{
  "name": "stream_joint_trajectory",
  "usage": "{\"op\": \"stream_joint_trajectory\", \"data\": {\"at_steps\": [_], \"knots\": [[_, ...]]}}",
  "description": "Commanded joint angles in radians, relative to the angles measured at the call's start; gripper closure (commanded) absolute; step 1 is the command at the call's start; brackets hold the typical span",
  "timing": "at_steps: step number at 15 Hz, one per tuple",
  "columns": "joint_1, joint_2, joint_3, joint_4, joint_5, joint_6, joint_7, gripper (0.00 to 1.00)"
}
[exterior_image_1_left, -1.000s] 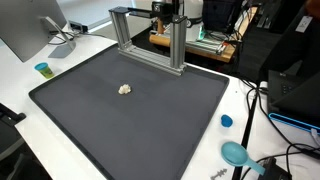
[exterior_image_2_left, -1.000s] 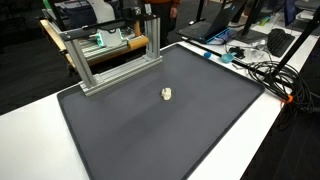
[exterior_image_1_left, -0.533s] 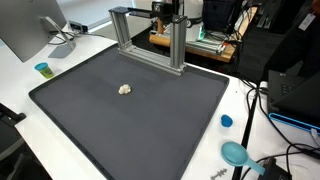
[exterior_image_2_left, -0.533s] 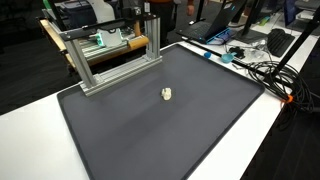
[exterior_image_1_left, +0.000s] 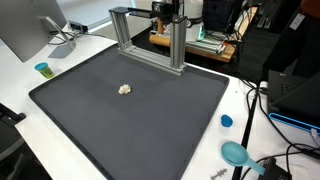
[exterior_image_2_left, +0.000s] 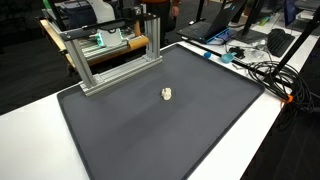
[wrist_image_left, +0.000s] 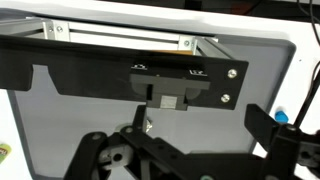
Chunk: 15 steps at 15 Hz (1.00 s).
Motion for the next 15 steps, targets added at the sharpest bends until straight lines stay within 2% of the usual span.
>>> {"op": "stream_joint_trajectory", "data": {"at_steps": [1, 2, 6, 11, 15], "knots": [[0.015, -0.022, -0.076, -0.038, 0.042, 0.058, -0.081, 0.00], [0.001, -0.002, -0.034, -0.007, 0.009, 0.023, -0.041, 0.00], [0.001, -0.001, -0.064, -0.020, 0.020, 0.041, -0.065, 0.00], [-0.019, -0.024, -0.023, -0.123, 0.004, 0.173, 0.006, 0.00], [-0.055, -0.047, -0.007, -0.204, -0.031, 0.352, 0.048, 0.00]]}}
